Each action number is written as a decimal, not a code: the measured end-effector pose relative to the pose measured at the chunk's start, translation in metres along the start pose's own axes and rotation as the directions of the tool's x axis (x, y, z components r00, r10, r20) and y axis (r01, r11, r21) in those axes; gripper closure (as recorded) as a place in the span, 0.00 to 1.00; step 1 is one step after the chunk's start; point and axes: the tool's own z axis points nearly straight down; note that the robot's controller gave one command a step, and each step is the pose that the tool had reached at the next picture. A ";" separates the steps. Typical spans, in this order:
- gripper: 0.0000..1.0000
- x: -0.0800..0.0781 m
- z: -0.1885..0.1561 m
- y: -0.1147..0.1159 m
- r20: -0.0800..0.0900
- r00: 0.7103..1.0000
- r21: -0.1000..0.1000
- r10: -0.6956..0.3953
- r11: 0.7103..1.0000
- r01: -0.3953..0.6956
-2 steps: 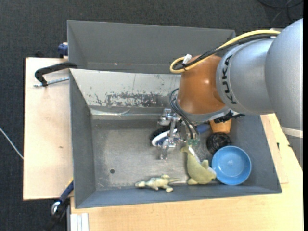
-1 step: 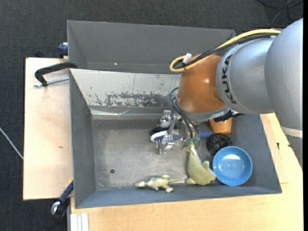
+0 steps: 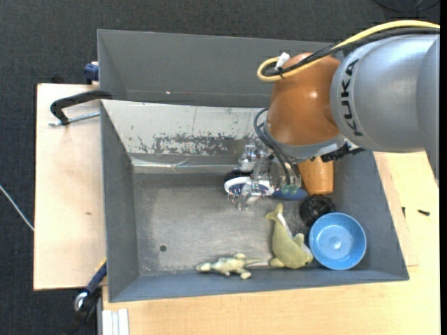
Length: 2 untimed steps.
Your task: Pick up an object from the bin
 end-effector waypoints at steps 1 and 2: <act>1.00 -0.002 -0.036 0.001 -0.002 1.000 0.000 0.000 1.000 0.000; 1.00 -0.002 -0.039 0.002 -0.006 1.000 0.001 -0.001 1.000 0.001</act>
Offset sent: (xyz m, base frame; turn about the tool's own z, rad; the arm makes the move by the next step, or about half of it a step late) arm -0.0002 0.0000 0.0334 0.0000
